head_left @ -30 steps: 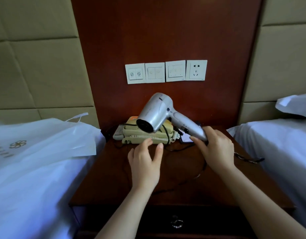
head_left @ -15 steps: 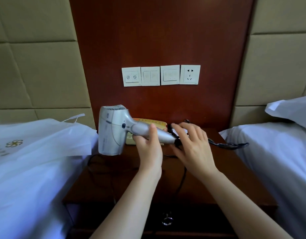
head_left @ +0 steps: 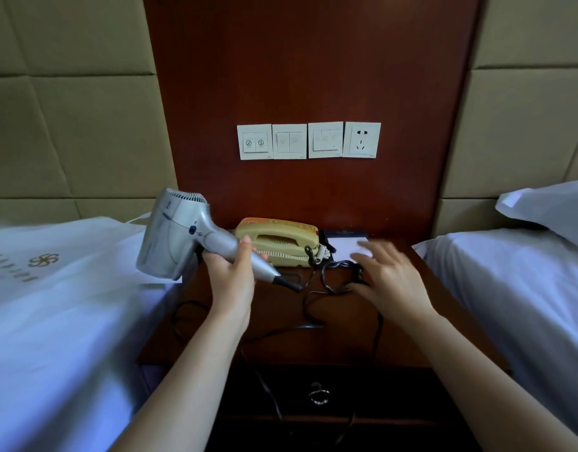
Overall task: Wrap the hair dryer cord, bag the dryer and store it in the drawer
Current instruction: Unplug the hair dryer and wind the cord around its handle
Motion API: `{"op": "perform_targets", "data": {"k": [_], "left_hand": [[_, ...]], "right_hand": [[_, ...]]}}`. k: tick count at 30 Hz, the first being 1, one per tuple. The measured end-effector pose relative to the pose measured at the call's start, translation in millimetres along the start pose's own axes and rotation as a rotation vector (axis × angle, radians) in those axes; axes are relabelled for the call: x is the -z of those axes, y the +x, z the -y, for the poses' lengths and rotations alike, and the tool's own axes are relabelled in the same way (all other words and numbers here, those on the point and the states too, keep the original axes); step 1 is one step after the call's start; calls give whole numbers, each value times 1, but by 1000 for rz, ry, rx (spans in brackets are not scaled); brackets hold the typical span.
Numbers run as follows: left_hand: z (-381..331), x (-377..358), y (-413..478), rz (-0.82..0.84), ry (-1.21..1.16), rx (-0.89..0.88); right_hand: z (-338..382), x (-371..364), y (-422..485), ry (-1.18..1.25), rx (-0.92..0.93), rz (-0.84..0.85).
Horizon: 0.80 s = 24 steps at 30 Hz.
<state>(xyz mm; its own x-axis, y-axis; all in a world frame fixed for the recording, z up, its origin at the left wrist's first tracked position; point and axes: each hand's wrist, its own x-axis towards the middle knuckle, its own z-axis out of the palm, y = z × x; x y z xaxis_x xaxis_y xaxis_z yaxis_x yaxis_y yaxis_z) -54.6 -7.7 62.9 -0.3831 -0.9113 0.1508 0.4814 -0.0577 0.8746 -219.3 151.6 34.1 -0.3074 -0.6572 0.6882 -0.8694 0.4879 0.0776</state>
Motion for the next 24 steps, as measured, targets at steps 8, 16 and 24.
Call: {"op": "perform_targets", "data": {"k": [8, 16, 24], "left_hand": [[-9, 15, -12, -75, -112, 77], [-11, 21, -30, -47, -134, 150], [-10, 27, -25, -37, -151, 245]], "right_hand": [[17, 16, -10, -74, -115, -334], [24, 24, -31, 69, -260, -264], [10, 18, -38, 726, -919, 441]]}}
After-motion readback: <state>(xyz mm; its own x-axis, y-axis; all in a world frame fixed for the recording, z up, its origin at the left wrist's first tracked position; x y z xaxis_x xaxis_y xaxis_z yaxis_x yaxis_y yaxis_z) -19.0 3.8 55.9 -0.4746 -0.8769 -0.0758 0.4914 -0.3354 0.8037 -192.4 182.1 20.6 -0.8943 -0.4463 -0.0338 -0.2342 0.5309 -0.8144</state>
